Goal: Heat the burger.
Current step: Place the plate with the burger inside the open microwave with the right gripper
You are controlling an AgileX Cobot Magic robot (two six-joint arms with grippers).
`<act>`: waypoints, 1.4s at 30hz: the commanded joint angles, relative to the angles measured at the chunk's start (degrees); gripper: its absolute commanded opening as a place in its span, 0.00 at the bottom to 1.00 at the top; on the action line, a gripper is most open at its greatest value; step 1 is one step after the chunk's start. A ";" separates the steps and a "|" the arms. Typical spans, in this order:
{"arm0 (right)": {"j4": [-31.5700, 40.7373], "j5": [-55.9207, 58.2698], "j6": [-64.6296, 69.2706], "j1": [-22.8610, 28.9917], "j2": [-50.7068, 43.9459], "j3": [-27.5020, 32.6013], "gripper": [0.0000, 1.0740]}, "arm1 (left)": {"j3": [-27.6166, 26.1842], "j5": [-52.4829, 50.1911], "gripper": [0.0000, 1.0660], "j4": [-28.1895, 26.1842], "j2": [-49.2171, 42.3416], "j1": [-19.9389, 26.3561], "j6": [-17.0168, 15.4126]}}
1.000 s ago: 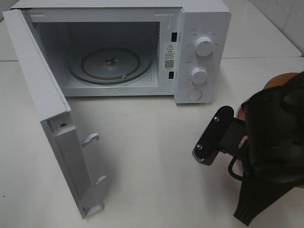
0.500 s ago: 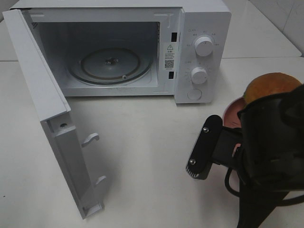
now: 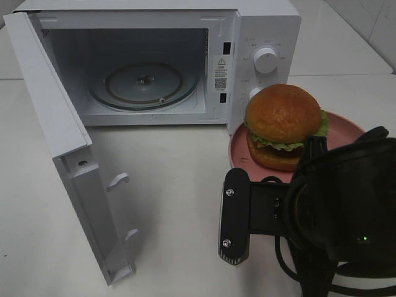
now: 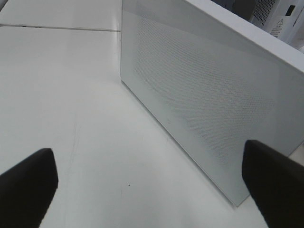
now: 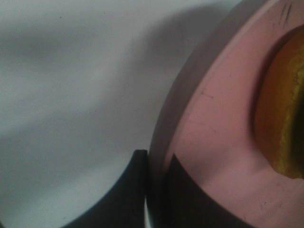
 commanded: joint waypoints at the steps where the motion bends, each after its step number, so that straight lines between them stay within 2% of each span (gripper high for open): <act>1: -6.88 -1.49 -1.78 0.06 -0.40 0.00 0.00 | 0.17 -0.17 0.92 -0.34 -0.40 0.23 0.17; 11: -11.57 -9.85 -7.73 0.06 -0.40 0.00 0.00 | 0.17 -0.17 0.92 -0.34 -0.40 0.23 0.17; 19: -11.92 -15.53 -14.73 0.06 -0.40 0.00 0.00 | 0.17 -0.17 0.92 -0.34 -0.40 0.23 0.17; 27: -13.01 -17.42 -12.55 -0.11 -0.40 0.00 0.01 | 0.17 -0.17 0.92 -0.34 -0.40 0.23 0.17; 32: -14.95 -20.23 -15.81 -0.46 -0.40 0.00 0.00 | 0.17 -0.17 0.92 -0.34 -0.40 0.23 0.17; 37: -14.15 -25.95 -22.69 -5.27 -0.40 0.00 0.00 | 0.17 -0.17 0.92 -0.34 -0.40 0.23 0.17; 42: -14.15 -29.05 -26.53 -7.96 -0.40 0.00 0.00 | 0.17 -0.17 0.92 -0.34 -0.40 0.23 0.17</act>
